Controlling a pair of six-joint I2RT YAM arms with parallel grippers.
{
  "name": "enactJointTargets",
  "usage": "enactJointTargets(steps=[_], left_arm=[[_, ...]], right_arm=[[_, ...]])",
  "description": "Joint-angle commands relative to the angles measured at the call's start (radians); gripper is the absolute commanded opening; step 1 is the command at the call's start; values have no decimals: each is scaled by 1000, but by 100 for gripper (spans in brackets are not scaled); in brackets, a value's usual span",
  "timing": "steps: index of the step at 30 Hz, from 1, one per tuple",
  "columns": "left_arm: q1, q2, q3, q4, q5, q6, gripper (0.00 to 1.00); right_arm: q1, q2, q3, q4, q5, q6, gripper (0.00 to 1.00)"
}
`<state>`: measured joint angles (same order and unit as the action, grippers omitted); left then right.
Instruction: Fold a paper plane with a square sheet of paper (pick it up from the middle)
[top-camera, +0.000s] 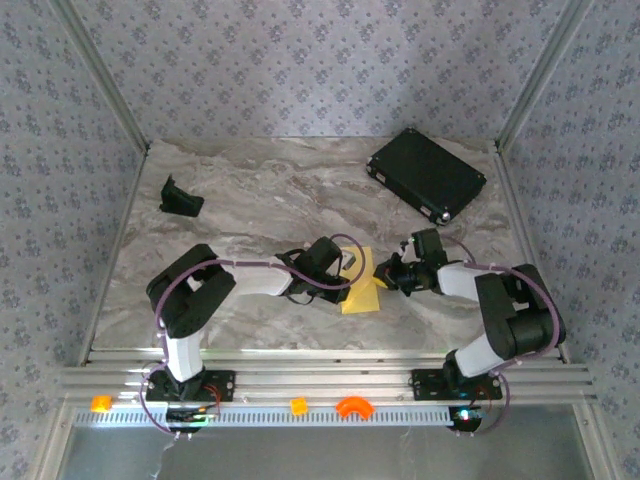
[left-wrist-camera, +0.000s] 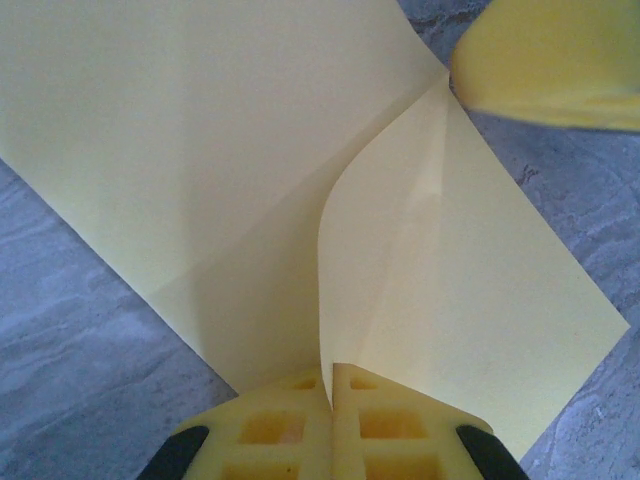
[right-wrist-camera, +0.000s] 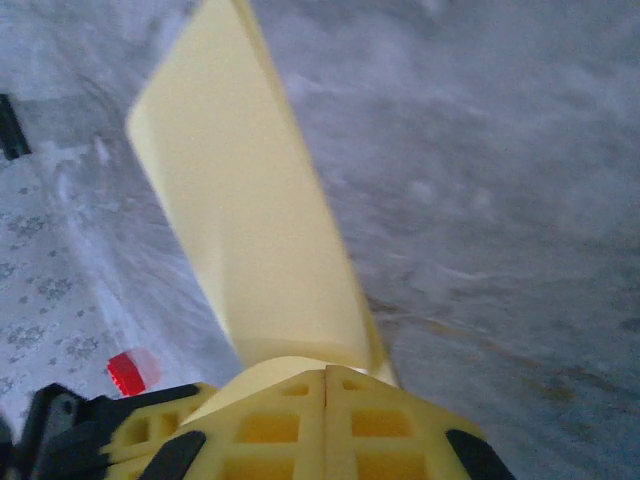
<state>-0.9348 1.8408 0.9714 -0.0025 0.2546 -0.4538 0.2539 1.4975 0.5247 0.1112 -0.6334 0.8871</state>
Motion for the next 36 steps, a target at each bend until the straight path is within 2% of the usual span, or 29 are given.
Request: enactJointTargets(steps=[1, 7, 16, 23, 29, 36], left_arm=[[5, 35, -4, -85, 2, 17, 7], [5, 42, 2, -90, 6, 20, 7], [5, 58, -16, -85, 3, 21, 6], [5, 63, -15, -79, 10, 17, 6], [5, 60, -7, -84, 14, 14, 6], [6, 57, 6, -93, 10, 14, 6]], right_arm=[[28, -37, 31, -18, -24, -13, 0], [81, 40, 9, 13, 6, -2, 0], [-30, 89, 1, 3, 8, -44, 0], [-58, 76, 17, 12, -15, -52, 0], [7, -25, 36, -3, -9, -36, 0], [113, 38, 31, 31, 9, 13, 0]])
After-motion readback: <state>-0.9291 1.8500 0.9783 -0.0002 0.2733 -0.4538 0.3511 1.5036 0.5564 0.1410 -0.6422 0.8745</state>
